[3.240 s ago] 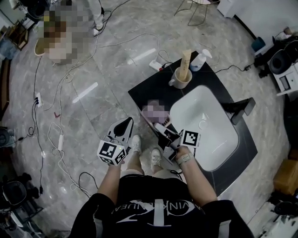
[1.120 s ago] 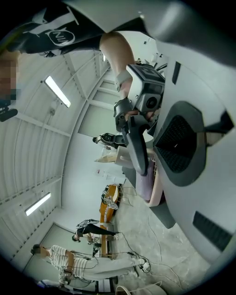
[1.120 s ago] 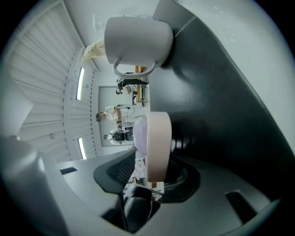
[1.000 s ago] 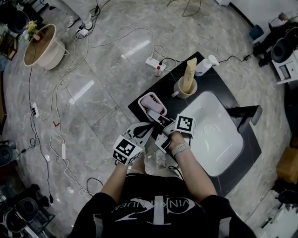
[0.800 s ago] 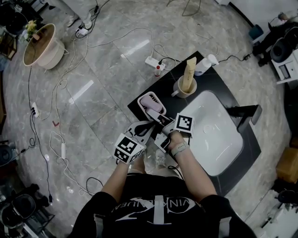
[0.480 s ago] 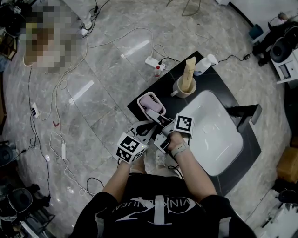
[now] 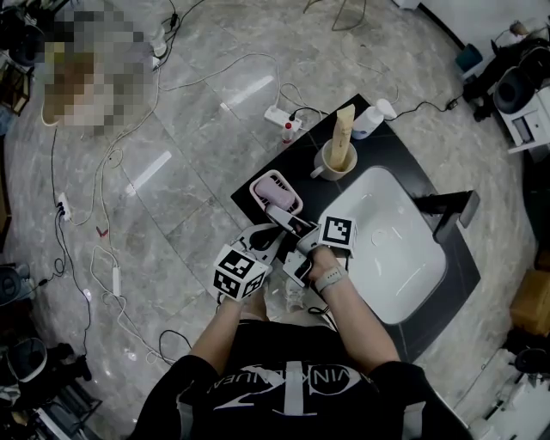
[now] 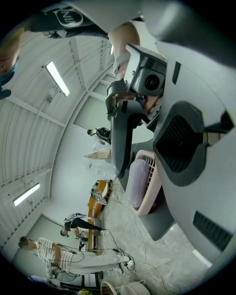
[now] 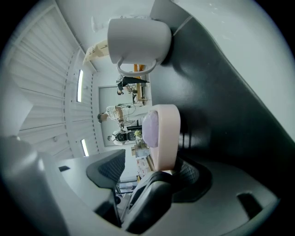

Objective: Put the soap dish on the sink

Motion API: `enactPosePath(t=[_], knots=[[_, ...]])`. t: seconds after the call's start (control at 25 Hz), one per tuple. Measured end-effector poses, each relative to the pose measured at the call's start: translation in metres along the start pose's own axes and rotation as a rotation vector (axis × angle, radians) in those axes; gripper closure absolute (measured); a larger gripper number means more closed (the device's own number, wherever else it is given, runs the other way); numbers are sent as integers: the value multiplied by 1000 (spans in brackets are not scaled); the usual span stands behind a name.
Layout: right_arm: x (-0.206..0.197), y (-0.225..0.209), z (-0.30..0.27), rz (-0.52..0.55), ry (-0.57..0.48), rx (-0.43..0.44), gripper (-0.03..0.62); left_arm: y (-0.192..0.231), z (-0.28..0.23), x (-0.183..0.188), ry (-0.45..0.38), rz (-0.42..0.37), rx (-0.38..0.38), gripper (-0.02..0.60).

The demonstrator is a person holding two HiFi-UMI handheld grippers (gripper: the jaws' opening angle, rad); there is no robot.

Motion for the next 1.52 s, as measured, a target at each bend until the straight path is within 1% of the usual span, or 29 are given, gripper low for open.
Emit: enactPosePath(t=[0.32, 0.52, 0.72, 0.88, 1.12, 1.28, 1.52], knots=[[-3, -2, 10, -27, -20, -11, 304, -1, -5, -3, 8, 46, -8, 568], [-7, -3, 17, -50, -13, -7, 301, -2, -5, -4, 4, 81, -7, 568], [-12, -7, 26, -59, 14, -5, 301, 0, -6, -10, -11, 137, -7, 568], [-16, -8, 30, -70, 14, -1, 301, 2, -4, -12, -33, 195, -26, 568], [-21, -9, 36, -91, 21, 20, 301, 7, 0, -19, -59, 258, -10, 567], [-21, -7, 43, -55, 23, 36, 303, 5, 7, -19, -90, 269, 1, 568], [-18, -1, 55, 76, 34, 33, 305, 8, 26, -18, -144, 268, 58, 568]])
Point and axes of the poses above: the fingertips, and each gripper's own axes: z backward along the fingers, y to its left, x out of its top, the point moved 10 cm from there along z, backward along the fingers, and after that the axes turned 13 degrees about z, right-handed, at the moved point
